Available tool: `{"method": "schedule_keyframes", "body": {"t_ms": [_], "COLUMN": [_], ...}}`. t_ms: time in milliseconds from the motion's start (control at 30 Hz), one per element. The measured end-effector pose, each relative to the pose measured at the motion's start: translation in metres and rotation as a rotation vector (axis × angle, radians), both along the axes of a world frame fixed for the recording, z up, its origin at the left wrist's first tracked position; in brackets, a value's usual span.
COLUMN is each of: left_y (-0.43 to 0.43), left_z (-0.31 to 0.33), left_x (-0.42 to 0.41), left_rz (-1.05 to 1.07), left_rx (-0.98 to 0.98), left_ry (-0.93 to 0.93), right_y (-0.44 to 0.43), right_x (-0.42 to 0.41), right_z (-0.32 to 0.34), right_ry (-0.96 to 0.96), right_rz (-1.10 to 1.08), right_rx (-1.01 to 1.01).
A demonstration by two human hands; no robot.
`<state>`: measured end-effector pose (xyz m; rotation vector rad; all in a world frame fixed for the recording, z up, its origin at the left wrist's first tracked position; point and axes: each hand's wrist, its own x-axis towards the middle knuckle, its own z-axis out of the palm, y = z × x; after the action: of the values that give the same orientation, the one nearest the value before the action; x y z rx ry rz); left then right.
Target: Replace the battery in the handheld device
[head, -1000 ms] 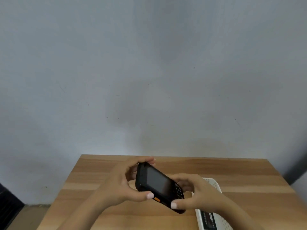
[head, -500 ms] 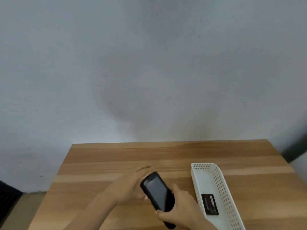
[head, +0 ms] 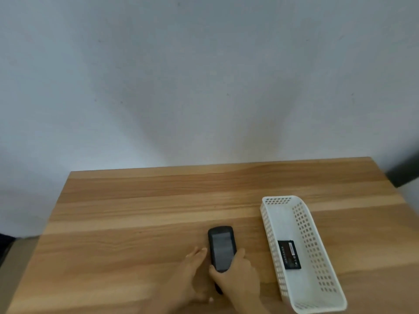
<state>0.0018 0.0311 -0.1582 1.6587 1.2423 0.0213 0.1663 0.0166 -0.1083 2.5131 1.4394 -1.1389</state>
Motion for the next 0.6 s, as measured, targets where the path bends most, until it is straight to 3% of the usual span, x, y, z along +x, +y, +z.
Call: {"method": "schedule_keyframes", "body": {"t_ms": [167,267,467,600], "left_y": [0.003,0.003,0.004,-0.001], "left_z": [0.002,0.007,0.013,0.032], "left_x": [0.013,0.014,0.009,0.001], "left_rz": [0.009,-0.027,-0.028,0.108], "left_rx": [-0.001,0.005,0.097,0.223], "left_ry": [0.075,0.019,0.111,0.033], "right_y": [-0.001,-0.002,-0.002,0.002], "right_x": [0.000,0.000,0.007,0.019], "right_z": [-0.014,-0.017,-0.008,0.012], "right_ry": [-0.062,-0.053,-0.003,0.018], "right_rz": [0.010,0.013,0.050,0.122], "right_rx": [0.048,0.061,0.062,0.134]}}
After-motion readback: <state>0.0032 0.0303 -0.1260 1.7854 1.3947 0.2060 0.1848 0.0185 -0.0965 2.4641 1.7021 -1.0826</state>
